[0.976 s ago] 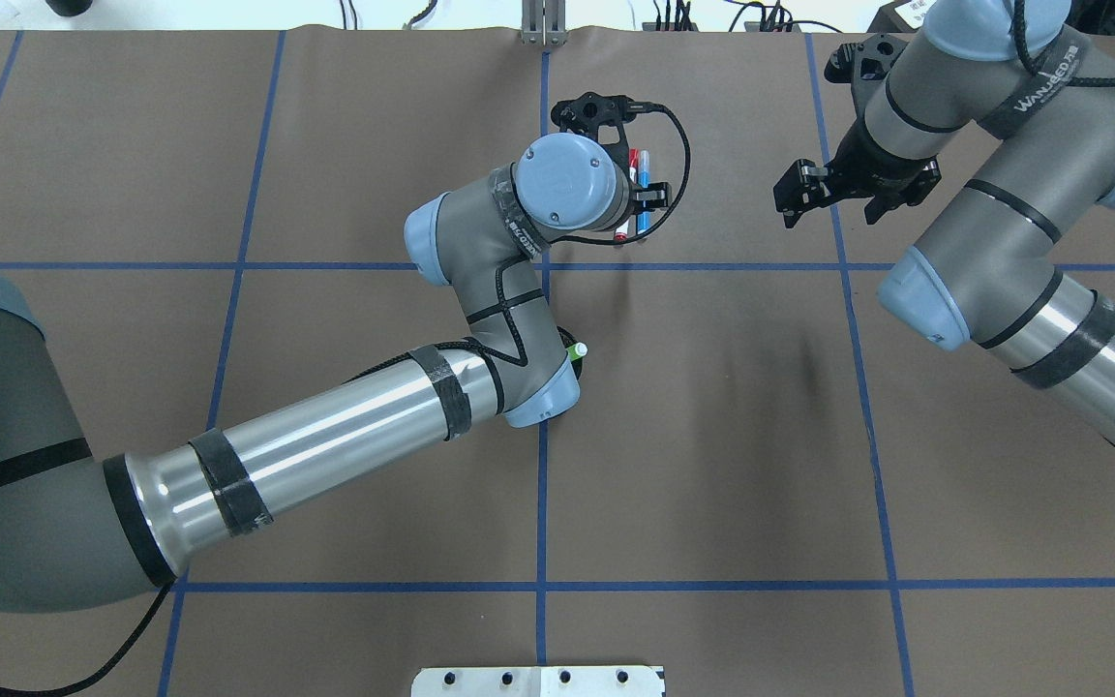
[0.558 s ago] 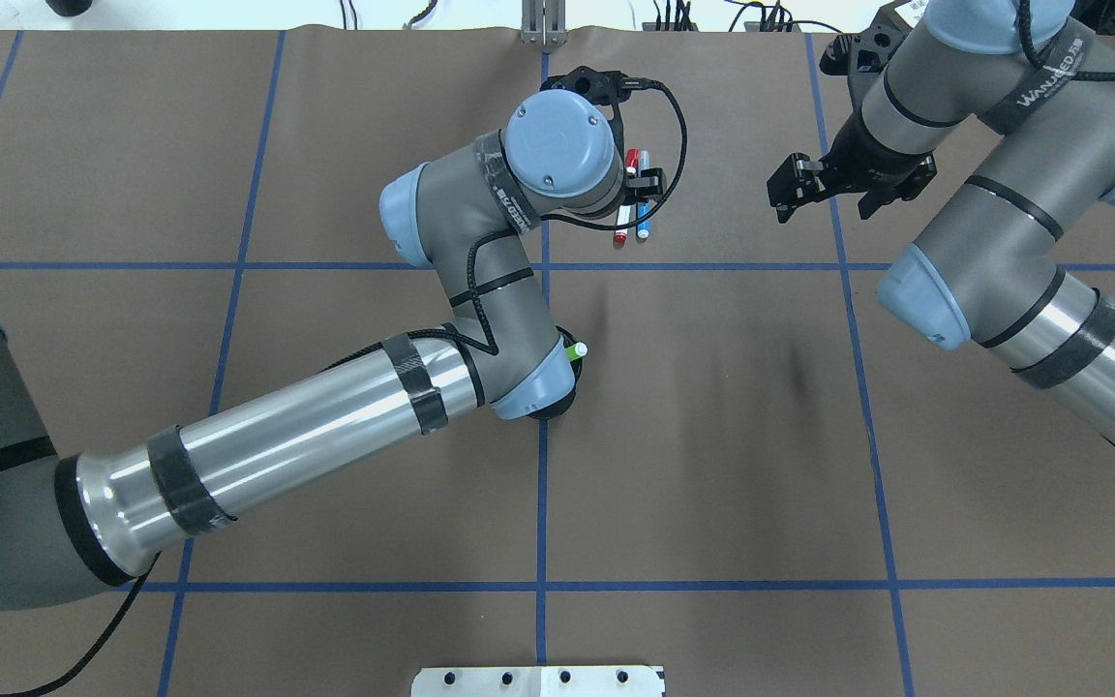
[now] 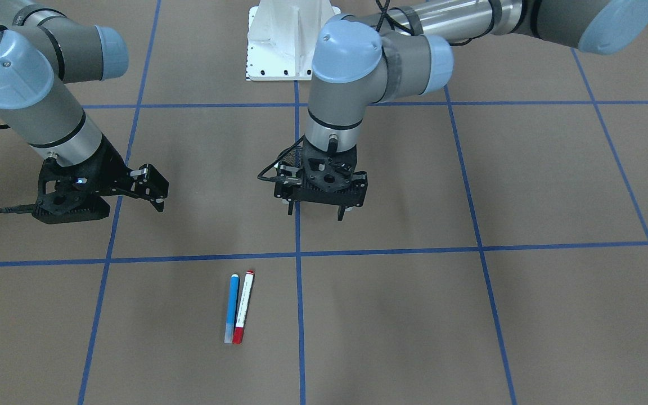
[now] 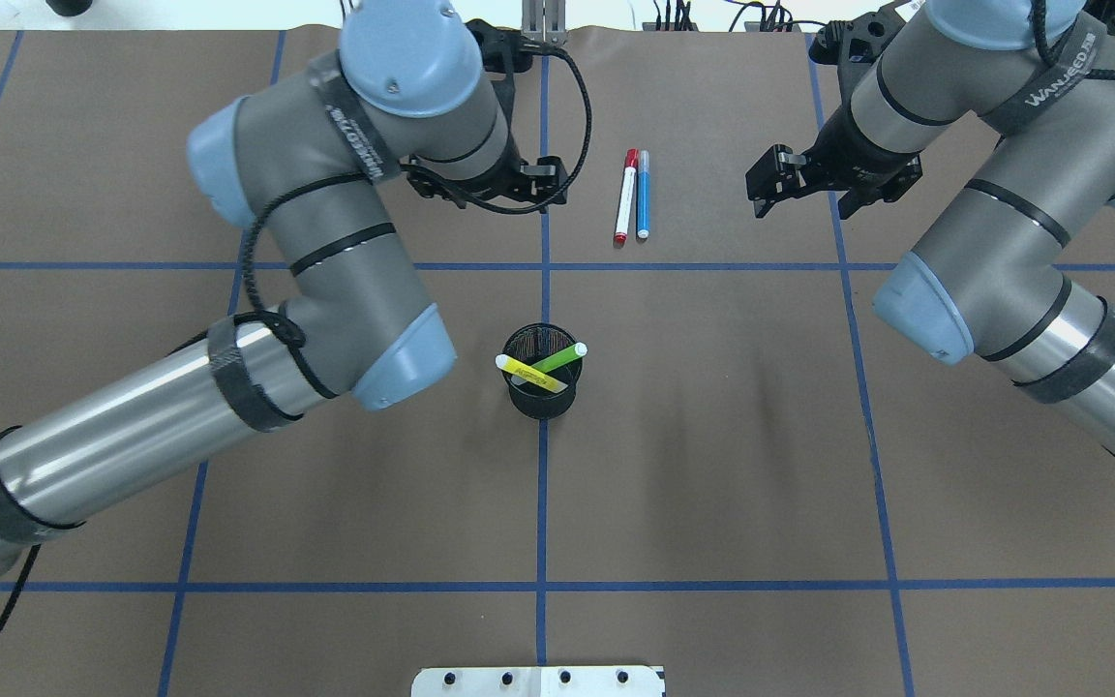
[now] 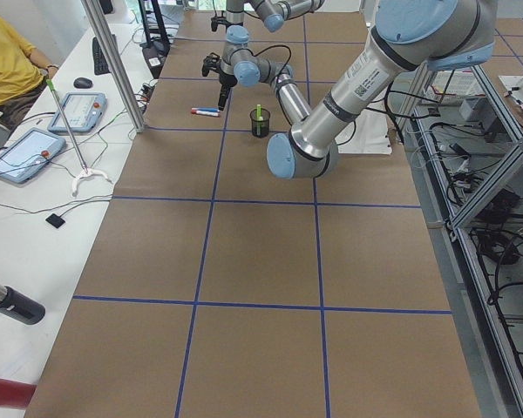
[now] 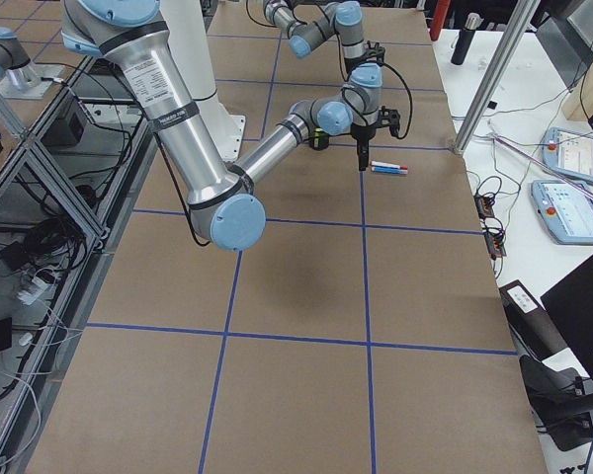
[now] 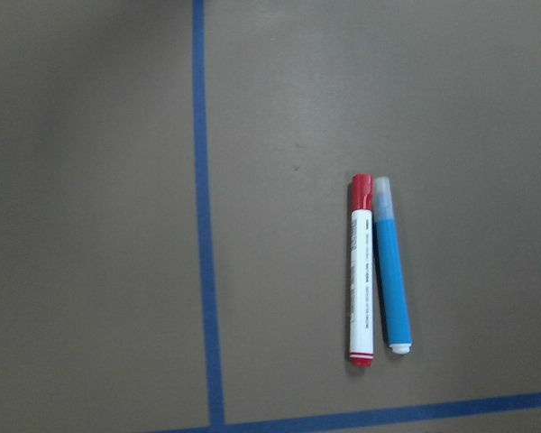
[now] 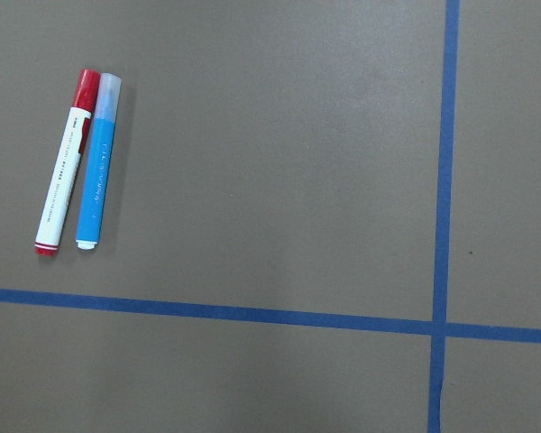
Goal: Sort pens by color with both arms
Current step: 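Withdraw the left gripper while the right gripper moves toward the cup, then lower the right gripper into the cup and grasp the green marker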
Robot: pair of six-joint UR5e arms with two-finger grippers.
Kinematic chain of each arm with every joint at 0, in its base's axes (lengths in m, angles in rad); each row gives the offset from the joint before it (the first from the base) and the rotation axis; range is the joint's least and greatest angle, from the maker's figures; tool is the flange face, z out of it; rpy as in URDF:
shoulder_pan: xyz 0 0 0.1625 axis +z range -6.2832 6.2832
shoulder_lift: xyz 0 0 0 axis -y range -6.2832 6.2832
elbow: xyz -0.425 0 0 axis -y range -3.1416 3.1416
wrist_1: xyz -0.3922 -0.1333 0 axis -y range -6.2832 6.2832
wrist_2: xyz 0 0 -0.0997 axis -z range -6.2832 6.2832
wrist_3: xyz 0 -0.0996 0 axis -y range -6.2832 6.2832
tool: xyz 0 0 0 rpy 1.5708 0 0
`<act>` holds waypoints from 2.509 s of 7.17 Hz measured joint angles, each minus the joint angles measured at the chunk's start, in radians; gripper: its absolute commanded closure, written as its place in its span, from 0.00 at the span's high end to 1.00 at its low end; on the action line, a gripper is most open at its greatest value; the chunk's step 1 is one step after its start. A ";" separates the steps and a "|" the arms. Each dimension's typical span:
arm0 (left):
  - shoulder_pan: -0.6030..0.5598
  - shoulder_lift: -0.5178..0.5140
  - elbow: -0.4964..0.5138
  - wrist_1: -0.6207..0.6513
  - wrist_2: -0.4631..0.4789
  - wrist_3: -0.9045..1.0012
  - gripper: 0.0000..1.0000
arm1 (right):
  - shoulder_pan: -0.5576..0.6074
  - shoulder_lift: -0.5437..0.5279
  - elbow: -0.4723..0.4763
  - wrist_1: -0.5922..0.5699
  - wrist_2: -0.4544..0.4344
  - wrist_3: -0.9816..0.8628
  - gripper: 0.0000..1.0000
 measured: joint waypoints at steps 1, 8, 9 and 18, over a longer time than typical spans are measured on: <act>-0.028 0.065 -0.087 0.040 -0.043 0.052 0.92 | -0.025 0.001 0.016 0.032 -0.002 0.067 1.00; -0.145 0.286 -0.307 0.073 -0.230 0.244 0.92 | -0.159 0.092 -0.120 0.263 0.179 0.272 0.99; -0.147 0.296 -0.311 0.072 -0.233 0.264 0.92 | -0.160 0.134 -0.172 0.261 0.229 0.251 0.99; -0.158 0.326 -0.320 0.064 -0.259 0.307 0.94 | -0.223 0.220 -0.303 0.256 0.301 0.133 0.48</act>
